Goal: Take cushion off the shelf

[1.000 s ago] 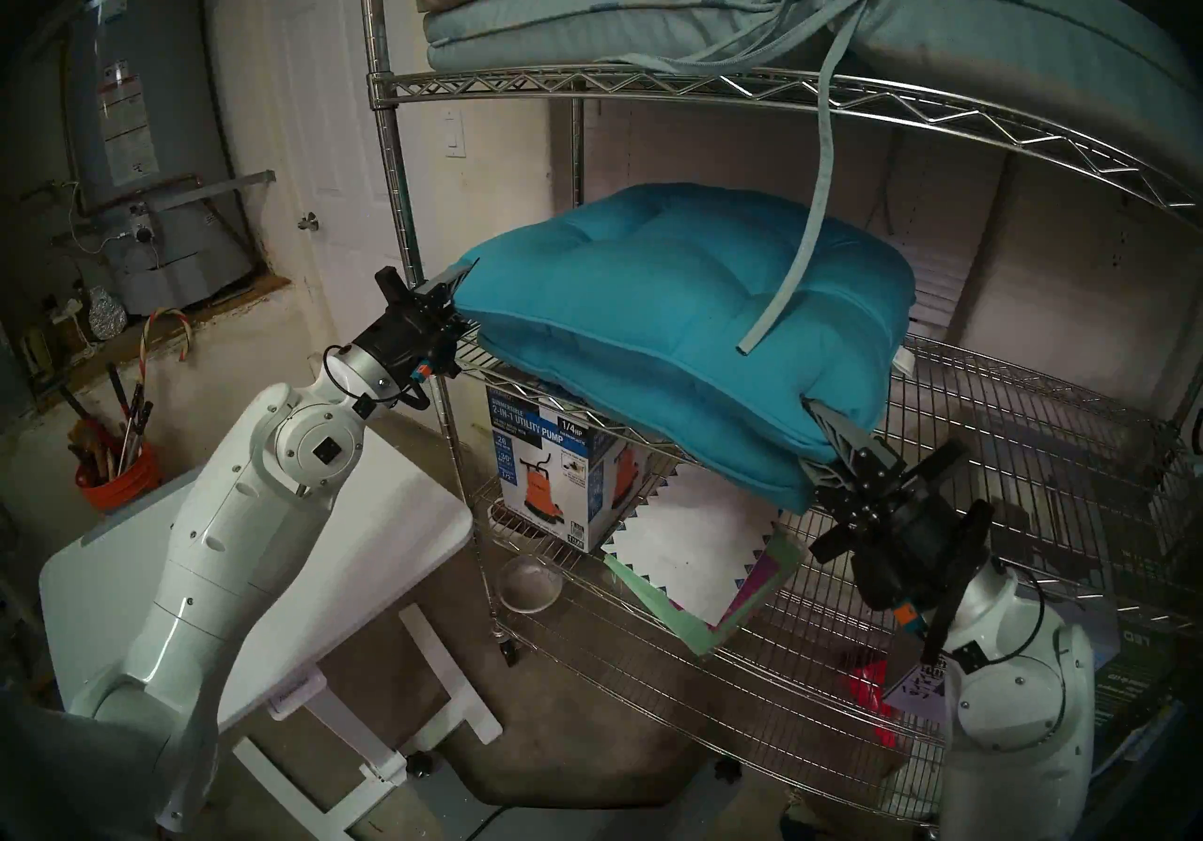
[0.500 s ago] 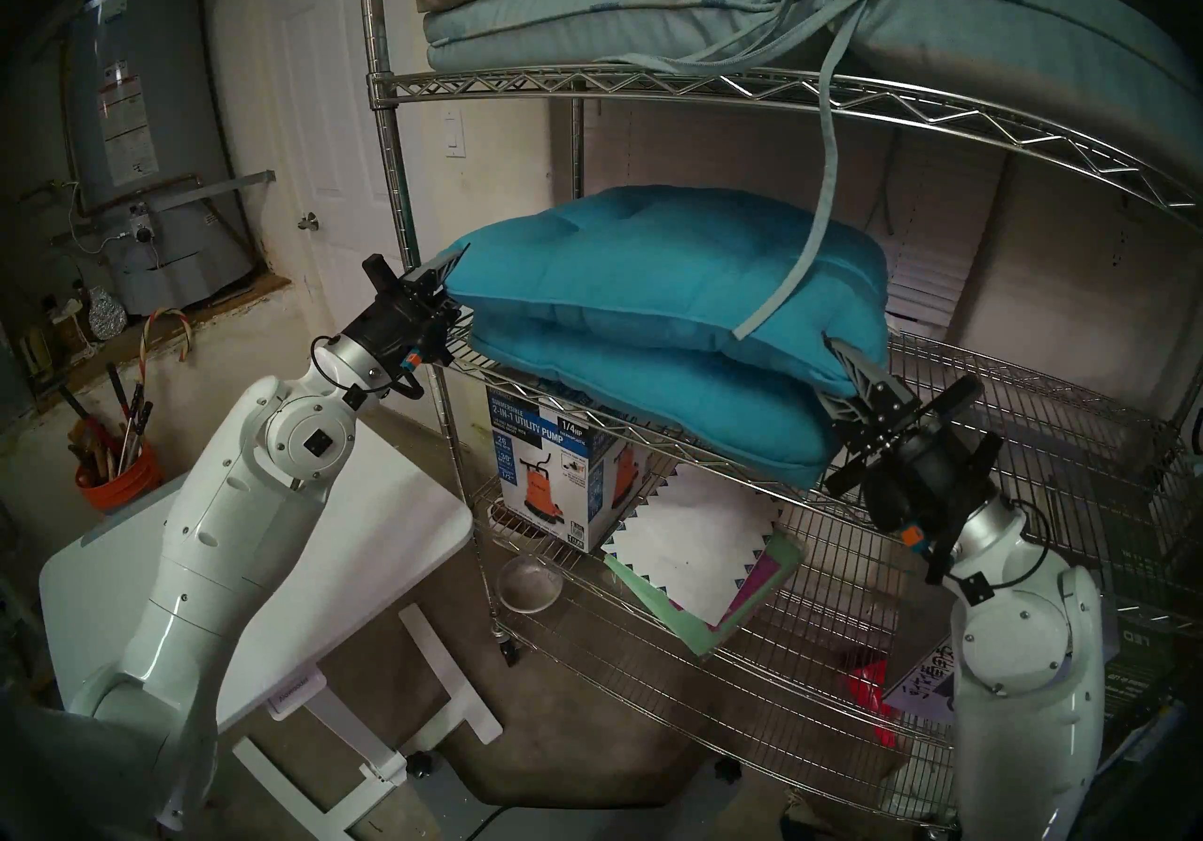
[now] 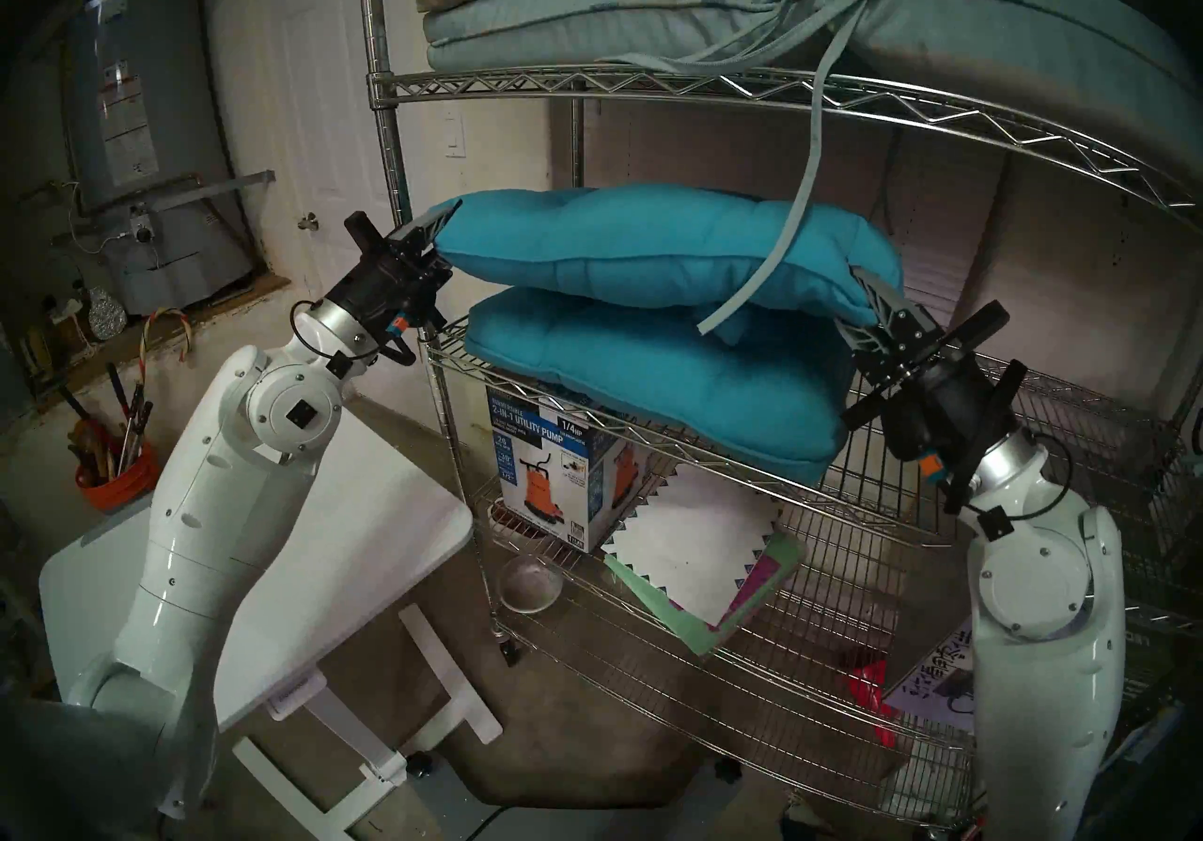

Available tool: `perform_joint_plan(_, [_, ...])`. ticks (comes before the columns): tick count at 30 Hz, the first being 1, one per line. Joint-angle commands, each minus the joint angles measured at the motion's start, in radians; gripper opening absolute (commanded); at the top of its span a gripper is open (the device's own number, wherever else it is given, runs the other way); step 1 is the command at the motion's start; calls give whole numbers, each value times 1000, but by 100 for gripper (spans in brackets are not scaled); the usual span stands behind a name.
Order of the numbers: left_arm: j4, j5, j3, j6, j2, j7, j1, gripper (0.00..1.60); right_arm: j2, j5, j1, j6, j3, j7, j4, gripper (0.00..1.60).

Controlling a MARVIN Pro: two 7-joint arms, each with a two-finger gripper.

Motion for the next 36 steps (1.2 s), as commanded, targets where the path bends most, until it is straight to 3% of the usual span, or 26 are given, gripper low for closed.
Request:
perform_joint_plan(1, [-100,-28,-43,-9,10,5,-59,0,29,20,85,22,-10,2,-13,0])
perform_joint_plan(21, [-200,-71,-121,-6,41,-71,-107,0,44,44,100,55,-27,19,-17,0])
perform_joint_plan(36, [-297,-105,-178,3,56,-129,-81,0,43,81,64,76,7,38,-78,0])
